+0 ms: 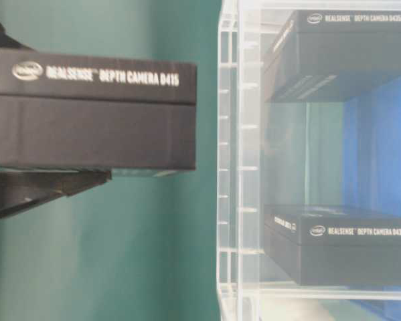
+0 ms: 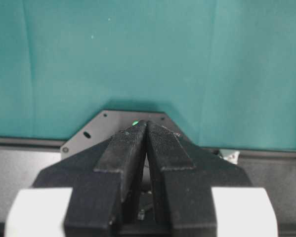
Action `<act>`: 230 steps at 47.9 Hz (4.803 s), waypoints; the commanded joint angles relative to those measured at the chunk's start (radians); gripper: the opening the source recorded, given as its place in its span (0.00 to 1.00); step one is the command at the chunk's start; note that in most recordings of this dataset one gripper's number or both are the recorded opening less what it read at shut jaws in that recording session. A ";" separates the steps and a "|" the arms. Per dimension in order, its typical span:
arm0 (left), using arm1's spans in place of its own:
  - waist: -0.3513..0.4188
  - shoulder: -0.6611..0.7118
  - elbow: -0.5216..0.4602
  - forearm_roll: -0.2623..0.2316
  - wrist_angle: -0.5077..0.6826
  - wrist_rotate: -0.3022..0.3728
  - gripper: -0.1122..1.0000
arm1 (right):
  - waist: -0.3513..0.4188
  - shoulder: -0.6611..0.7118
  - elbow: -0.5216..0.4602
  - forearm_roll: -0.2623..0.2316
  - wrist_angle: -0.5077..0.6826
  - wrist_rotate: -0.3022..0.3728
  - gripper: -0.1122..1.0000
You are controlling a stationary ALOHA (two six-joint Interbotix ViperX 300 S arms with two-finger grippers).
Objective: Take the box out of the case with the right arm.
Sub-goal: 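Carry the black box toward the front of the table with the right gripper, then lower the black box onto the cloth and open the right gripper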
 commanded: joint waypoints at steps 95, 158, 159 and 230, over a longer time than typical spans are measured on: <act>-0.002 -0.011 -0.026 0.002 -0.002 0.002 0.10 | 0.126 0.038 0.518 0.091 -0.623 0.196 0.69; -0.002 -0.014 -0.026 0.002 -0.002 0.000 0.10 | 0.137 -0.015 0.433 0.057 -0.488 0.198 0.91; -0.002 -0.015 -0.025 0.002 -0.002 0.000 0.10 | 0.137 -0.017 0.420 0.051 -0.471 0.196 0.91; -0.002 -0.017 -0.023 0.002 -0.002 0.005 0.10 | 0.222 -0.575 0.857 -0.014 -0.273 0.276 0.91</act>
